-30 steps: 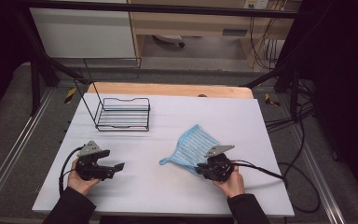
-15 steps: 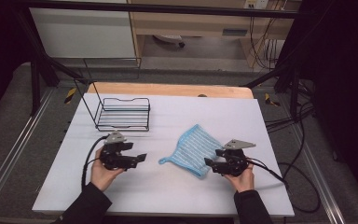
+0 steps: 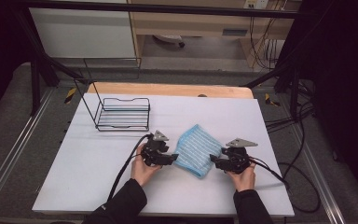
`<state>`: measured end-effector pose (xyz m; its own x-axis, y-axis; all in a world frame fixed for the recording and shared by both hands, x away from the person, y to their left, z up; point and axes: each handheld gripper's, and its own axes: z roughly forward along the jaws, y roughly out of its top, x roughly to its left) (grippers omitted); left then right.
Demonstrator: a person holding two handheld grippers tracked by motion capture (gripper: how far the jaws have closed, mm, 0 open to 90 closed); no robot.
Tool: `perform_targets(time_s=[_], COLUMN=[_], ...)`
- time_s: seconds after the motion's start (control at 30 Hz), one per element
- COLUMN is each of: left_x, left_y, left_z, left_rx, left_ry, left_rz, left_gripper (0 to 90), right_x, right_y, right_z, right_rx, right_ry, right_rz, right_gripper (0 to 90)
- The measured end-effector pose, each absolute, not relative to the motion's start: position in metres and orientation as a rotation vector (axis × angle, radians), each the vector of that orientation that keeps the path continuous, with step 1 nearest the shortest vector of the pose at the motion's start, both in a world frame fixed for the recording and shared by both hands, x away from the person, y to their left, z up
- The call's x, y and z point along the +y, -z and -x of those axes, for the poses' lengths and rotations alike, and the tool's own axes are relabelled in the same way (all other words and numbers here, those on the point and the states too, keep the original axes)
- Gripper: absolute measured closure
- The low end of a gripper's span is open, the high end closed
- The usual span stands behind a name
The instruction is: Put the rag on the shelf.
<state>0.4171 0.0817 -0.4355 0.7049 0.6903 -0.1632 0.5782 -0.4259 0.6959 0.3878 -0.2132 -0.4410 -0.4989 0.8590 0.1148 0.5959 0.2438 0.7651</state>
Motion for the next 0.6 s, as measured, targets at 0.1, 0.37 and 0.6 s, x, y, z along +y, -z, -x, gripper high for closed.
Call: perform_targets(time_s=[0.1,0.37,0.6], left_x=[0.075,0.064,0.064], left_y=[0.444,0.452,0.452], left_z=[-0.421,-0.423,-0.422], left_rx=[0.984,0.980,0.974], left_ry=[-0.170,-0.208,-0.175], left_rz=[-2.126,-2.104,-2.118], left_gripper=[52.0,61.3,80.4], right_x=[-0.212,-0.211,-0.208], right_y=[0.442,0.446,0.450], right_z=[-0.389,-0.393,-0.398], right_rx=[2.186,2.159,2.172], right_ry=[-1.118,-1.081,-1.072], right_rz=[-1.349,-1.375,-1.402], right_gripper=[39.0,39.0,45.1])
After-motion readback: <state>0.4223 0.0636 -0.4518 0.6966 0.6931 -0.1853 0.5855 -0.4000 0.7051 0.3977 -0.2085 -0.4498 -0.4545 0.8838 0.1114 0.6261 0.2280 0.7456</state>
